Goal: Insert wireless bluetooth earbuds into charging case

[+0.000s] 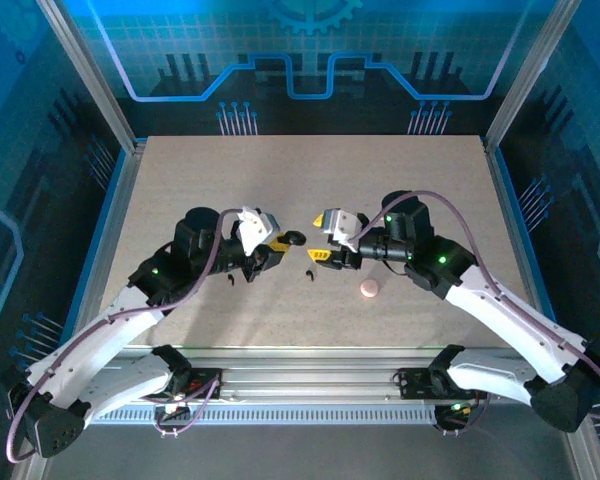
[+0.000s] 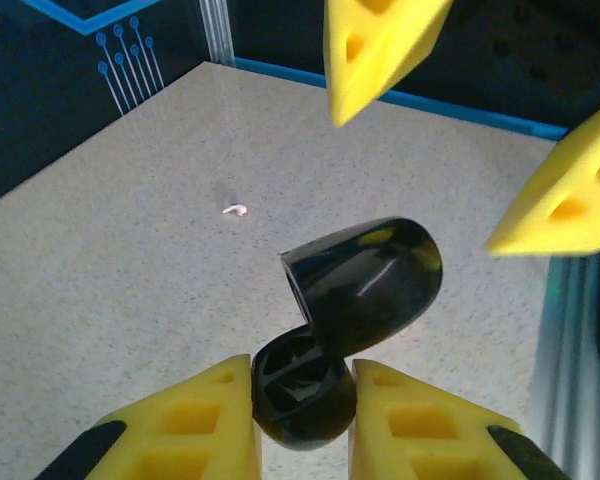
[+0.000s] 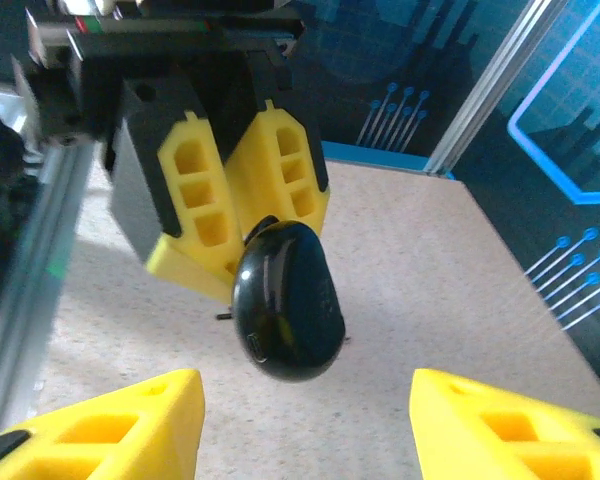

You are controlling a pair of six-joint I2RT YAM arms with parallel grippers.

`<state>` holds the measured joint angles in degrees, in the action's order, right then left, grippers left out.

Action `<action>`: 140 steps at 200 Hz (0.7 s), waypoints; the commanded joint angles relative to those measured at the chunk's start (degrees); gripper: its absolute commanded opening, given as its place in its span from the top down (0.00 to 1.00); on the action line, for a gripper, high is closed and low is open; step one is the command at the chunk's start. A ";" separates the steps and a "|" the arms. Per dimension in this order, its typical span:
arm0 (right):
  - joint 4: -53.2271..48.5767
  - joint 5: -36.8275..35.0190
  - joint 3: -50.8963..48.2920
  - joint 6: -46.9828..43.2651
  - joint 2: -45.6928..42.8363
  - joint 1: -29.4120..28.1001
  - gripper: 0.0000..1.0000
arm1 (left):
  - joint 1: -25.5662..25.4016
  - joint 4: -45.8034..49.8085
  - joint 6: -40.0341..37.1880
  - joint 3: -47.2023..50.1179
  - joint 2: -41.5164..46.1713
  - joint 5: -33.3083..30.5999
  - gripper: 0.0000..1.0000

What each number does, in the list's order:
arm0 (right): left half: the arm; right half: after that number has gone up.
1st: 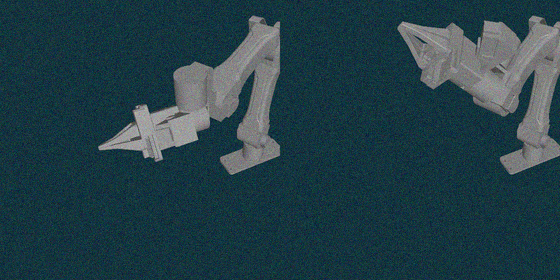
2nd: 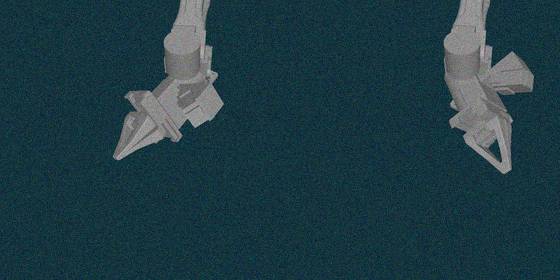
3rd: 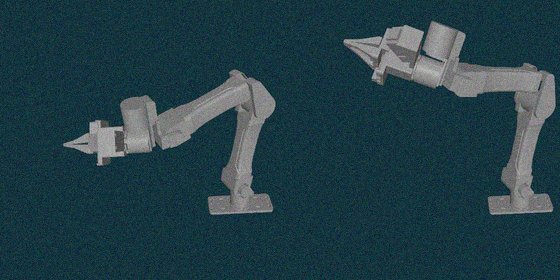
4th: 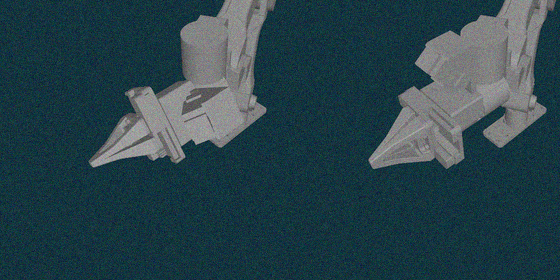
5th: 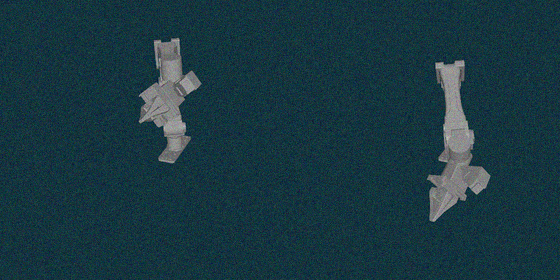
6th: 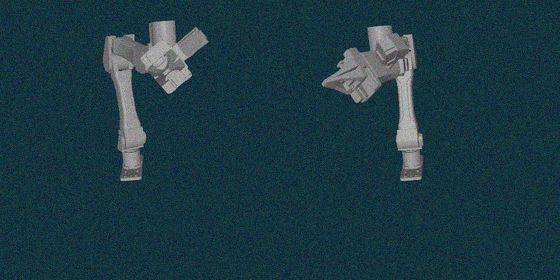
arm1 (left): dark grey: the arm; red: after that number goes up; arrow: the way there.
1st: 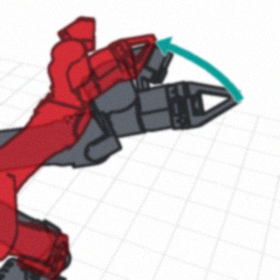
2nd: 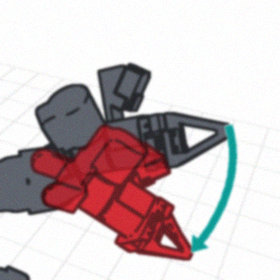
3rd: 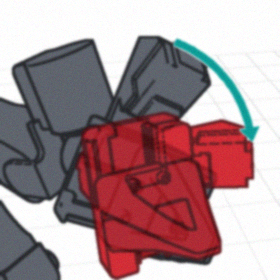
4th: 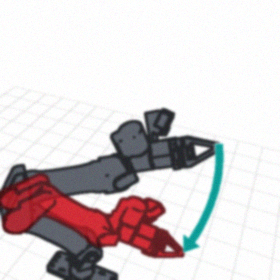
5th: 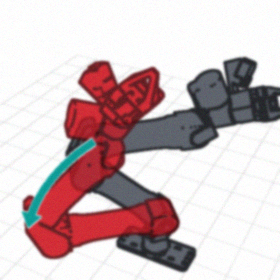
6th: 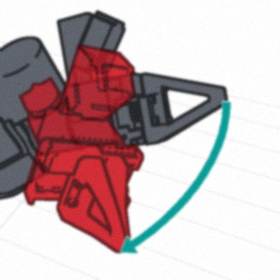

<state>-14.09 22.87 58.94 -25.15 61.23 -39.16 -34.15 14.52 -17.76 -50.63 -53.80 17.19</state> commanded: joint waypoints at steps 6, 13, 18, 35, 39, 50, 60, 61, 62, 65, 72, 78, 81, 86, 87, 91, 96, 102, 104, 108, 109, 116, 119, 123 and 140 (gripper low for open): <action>-6.48 8.51 2.10 7.13 -1.99 2.82 0.41 | -0.42 -2.07 -11.63 1.50 0.39 0.25 0.79; -7.81 9.70 2.99 9.46 -1.93 3.83 0.40 | -0.44 -2.16 -13.23 1.62 0.45 0.38 0.79; -8.67 10.61 3.63 11.61 -1.76 4.63 0.39 | -0.44 -2.45 -14.31 1.75 0.61 0.32 0.80; -12.47 15.05 6.39 19.05 -0.60 7.60 0.35 | -0.50 -3.81 -19.13 3.09 1.69 0.49 0.80; -13.43 16.64 7.07 20.50 -0.15 8.27 0.34 | -0.54 -4.07 -20.48 3.47 1.97 0.64 0.80; -16.25 19.65 9.00 24.49 1.36 9.59 0.29 | -0.53 -4.69 -23.80 4.42 2.72 1.00 0.79; -19.95 20.89 11.06 26.88 3.08 9.89 0.26 | -0.41 -4.94 -26.87 5.15 3.32 1.56 0.78; -20.70 20.89 11.17 27.11 3.08 9.89 0.26 | -0.49 -4.94 -27.15 5.21 3.43 1.59 0.78; -21.10 20.94 11.45 27.27 3.27 9.89 0.26 | -0.48 -4.94 -27.41 5.29 3.48 1.65 0.78; -22.12 20.86 12.13 27.87 3.84 9.89 0.25 | -0.51 -4.88 -28.13 5.33 3.57 1.76 0.78; -24.73 20.54 13.65 29.41 5.21 9.90 0.23 | -0.51 -4.48 -29.45 5.42 3.69 2.03 0.78; -26.69 19.86 15.00 30.71 6.33 9.85 0.22 | -0.61 -3.93 -30.57 5.24 3.63 2.21 0.78; -27.76 19.58 15.63 31.34 6.87 9.85 0.21 | -0.64 -3.63 -30.99 5.13 3.62 2.27 0.78; -29.28 19.26 16.66 32.16 7.79 9.80 0.20 | -0.64 -3.10 -31.57 4.93 3.53 2.45 0.78; -29.57 19.24 16.88 32.30 7.95 9.80 0.20 | -0.65 -3.01 -31.60 4.93 3.53 2.47 0.78; -30.58 19.08 17.61 32.82 8.56 9.68 0.19 | -0.63 -2.72 -31.92 4.71 3.45 2.56 0.78; -31.60 18.90 18.40 33.54 9.36 9.54 0.19 | -0.60 -2.38 -32.32 4.65 3.44 2.71 0.78; -32.37 18.79 19.05 34.28 10.09 9.23 0.18 | -0.60 -2.10 -32.70 4.49 3.44 2.91 0.78; -32.57 18.85 19.23 34.55 10.37 9.09 0.18 | -0.60 -2.06 -32.85 4.56 3.48 3.04 0.78; -33.03 18.94 19.61 34.88 10.86 8.80 0.17 | -0.64 -2.11 -33.10 4.64 3.55 3.25 0.78; -33.16 18.99 19.71 34.98 10.98 8.73 0.17 | -0.65 -2.12 -33.16 4.65 3.58 3.27 0.78; -33.89 19.38 20.41 35.32 11.99 8.20 0.16 | -0.65 -2.13 -33.50 4.82 3.69 3.74 0.78; -34.16 19.54 20.62 35.38 12.42 7.98 0.16 | -0.65 -2.13 -33.57 4.85 3.69 3.93 0.78; -34.64 19.49 21.04 35.47 13.00 7.65 0.15 | -0.70 -2.21 -33.63 4.96 3.70 4.05 0.78; -36.79 19.76 23.27 35.58 16.16 6.51 0.14 | -0.68 -2.22 -33.84 5.10 3.63 4.67 0.78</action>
<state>-43.92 40.27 78.43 7.29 74.17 -30.87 -34.37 12.23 -48.29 -45.71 -50.94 18.65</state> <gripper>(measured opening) 0.850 0.222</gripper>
